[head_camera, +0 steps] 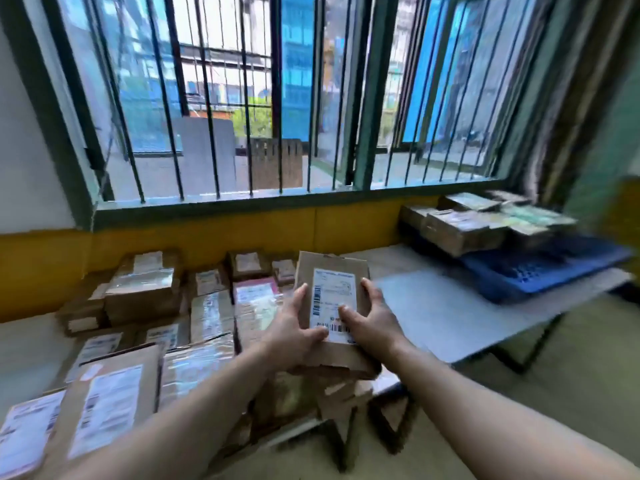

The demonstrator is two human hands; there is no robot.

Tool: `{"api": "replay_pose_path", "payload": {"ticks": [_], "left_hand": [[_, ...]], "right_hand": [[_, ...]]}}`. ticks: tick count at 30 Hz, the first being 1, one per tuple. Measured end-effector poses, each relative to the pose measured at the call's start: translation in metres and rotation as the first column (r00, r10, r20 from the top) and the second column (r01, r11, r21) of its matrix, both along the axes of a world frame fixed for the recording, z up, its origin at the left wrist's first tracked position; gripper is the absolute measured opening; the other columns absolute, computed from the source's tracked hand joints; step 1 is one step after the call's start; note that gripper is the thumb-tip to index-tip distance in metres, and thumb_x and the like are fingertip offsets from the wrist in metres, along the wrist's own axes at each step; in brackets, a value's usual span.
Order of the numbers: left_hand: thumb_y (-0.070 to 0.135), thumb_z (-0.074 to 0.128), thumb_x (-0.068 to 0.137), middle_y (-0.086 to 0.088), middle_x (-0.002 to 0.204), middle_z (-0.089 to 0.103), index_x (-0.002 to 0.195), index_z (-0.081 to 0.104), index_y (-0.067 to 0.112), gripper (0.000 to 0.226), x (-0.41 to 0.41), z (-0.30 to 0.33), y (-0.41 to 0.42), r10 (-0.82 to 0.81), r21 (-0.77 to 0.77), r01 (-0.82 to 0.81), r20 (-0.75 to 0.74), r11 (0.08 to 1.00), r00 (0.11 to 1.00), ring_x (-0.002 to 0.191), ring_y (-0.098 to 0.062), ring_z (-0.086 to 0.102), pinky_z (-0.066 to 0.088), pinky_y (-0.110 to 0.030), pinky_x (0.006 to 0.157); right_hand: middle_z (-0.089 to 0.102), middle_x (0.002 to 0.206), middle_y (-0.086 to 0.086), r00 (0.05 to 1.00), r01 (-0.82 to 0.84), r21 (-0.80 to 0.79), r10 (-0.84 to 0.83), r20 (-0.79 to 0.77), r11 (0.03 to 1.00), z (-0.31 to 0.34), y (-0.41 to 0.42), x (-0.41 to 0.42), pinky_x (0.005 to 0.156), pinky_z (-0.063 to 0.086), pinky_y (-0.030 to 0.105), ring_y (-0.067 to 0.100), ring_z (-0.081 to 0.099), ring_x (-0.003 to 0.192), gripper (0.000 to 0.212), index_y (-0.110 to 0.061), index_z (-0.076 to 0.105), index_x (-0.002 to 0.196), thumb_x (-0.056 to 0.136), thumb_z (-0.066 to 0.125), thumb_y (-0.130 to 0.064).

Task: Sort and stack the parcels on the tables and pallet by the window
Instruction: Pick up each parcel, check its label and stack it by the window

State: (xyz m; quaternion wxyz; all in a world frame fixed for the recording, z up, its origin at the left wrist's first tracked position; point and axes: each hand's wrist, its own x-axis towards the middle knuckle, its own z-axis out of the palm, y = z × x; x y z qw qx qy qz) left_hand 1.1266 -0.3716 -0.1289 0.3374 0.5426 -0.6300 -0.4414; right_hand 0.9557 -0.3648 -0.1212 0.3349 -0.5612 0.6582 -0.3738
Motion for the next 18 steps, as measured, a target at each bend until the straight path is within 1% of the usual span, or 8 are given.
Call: {"api": "replay_pose_path", "payload": {"ticks": [2, 3, 7, 9, 10, 12, 14, 18], "left_hand": [[0.035, 0.076, 0.064, 0.001, 0.138, 0.047, 0.144, 0.016, 0.052, 0.102, -0.069, -0.006, -0.011, -0.091, 0.015, 0.091, -0.003, 0.996, 0.996, 0.120, -0.018, 0.054, 0.050, -0.042, 0.098], [0.035, 0.077, 0.064, 0.000, 0.138, 0.048, 0.144, 0.016, 0.052, 0.102, -0.105, -0.009, -0.015, -0.130, 0.031, 0.130, -0.007, 0.991, 0.991, 0.120, -0.019, 0.054, 0.050, -0.043, 0.098], [0.011, 0.073, 0.080, 0.002, 0.145, 0.044, 0.151, 0.018, 0.032, 0.093, -0.244, -0.003, -0.006, -0.306, 0.036, 0.308, -0.042, 0.951, 0.951, 0.125, -0.017, 0.051, 0.044, -0.039, 0.105], [0.011, 0.073, 0.082, 0.005, 0.148, 0.038, 0.152, 0.017, 0.028, 0.091, -0.305, 0.000, -0.002, -0.384, 0.027, 0.385, -0.024, 0.923, 0.923, 0.131, -0.015, 0.044, 0.037, -0.033, 0.111], [0.012, 0.071, 0.084, 0.007, 0.149, 0.036, 0.152, 0.017, 0.027, 0.089, -0.325, 0.002, 0.001, -0.412, 0.026, 0.412, -0.004, 0.911, 0.911, 0.133, -0.014, 0.040, 0.032, -0.026, 0.112], [0.014, 0.069, 0.086, 0.007, 0.149, 0.036, 0.152, 0.016, 0.026, 0.086, -0.383, 0.004, 0.005, -0.479, 0.029, 0.479, 0.036, 0.878, 0.877, 0.134, -0.012, 0.037, 0.028, -0.017, 0.105], [0.013, 0.069, 0.086, 0.005, 0.150, 0.036, 0.152, 0.016, 0.027, 0.086, -0.411, 0.007, 0.005, -0.510, 0.024, 0.510, 0.017, 0.860, 0.860, 0.133, -0.012, 0.039, 0.030, -0.019, 0.106], [0.017, 0.069, 0.086, 0.007, 0.146, 0.041, 0.151, 0.017, 0.035, 0.086, -0.486, -0.005, -0.008, -0.610, 0.073, 0.607, 0.056, 0.792, 0.790, 0.120, -0.011, 0.051, 0.045, -0.028, 0.101]], "right_hand": [[0.049, 0.141, 0.003, 0.995, 0.103, 0.016, -0.103, 0.005, 0.995, 0.002, 0.009, -0.071, 0.100, 0.050, 0.038, 0.022, 0.058, 0.118, 0.077, -0.035, 0.021, 0.153, 0.091, 0.067, -0.036], [0.050, 0.141, 0.003, 0.990, 0.143, 0.017, -0.143, 0.010, 0.990, 0.004, 0.015, -0.107, 0.099, 0.050, 0.039, 0.022, 0.059, 0.116, 0.077, -0.035, 0.021, 0.153, 0.091, 0.066, -0.035], [0.055, 0.134, 0.003, 0.948, 0.314, 0.042, -0.316, 0.037, 0.948, 0.002, 0.037, -0.237, 0.094, 0.054, 0.041, 0.020, 0.064, 0.105, 0.080, -0.041, 0.016, 0.152, 0.089, 0.064, -0.042], [0.054, 0.136, 0.004, 0.916, 0.392, 0.061, -0.395, 0.064, 0.918, -0.001, 0.051, -0.294, 0.096, 0.053, 0.042, 0.021, 0.063, 0.108, 0.086, -0.045, 0.014, 0.151, 0.082, 0.065, -0.049], [0.053, 0.138, 0.004, 0.901, 0.425, 0.065, -0.429, 0.071, 0.903, -0.002, 0.055, -0.312, 0.097, 0.052, 0.042, 0.022, 0.062, 0.111, 0.089, -0.047, 0.013, 0.150, 0.079, 0.065, -0.053], [0.053, 0.139, 0.006, 0.860, 0.498, 0.069, -0.502, 0.093, 0.864, -0.001, 0.068, -0.363, 0.097, 0.051, 0.038, 0.021, 0.062, 0.111, 0.087, -0.043, 0.012, 0.152, 0.085, 0.067, -0.046], [0.057, 0.136, 0.006, 0.846, 0.519, 0.079, -0.525, 0.093, 0.851, -0.001, 0.076, -0.390, 0.089, 0.051, 0.030, 0.019, 0.063, 0.106, 0.079, -0.037, 0.011, 0.155, 0.095, 0.063, -0.035], [0.057, 0.136, 0.002, 0.778, 0.620, 0.105, -0.627, 0.048, 0.777, -0.023, 0.082, -0.458, 0.093, 0.051, 0.034, 0.020, 0.063, 0.106, 0.078, -0.040, 0.008, 0.155, 0.096, 0.059, -0.040]]}}
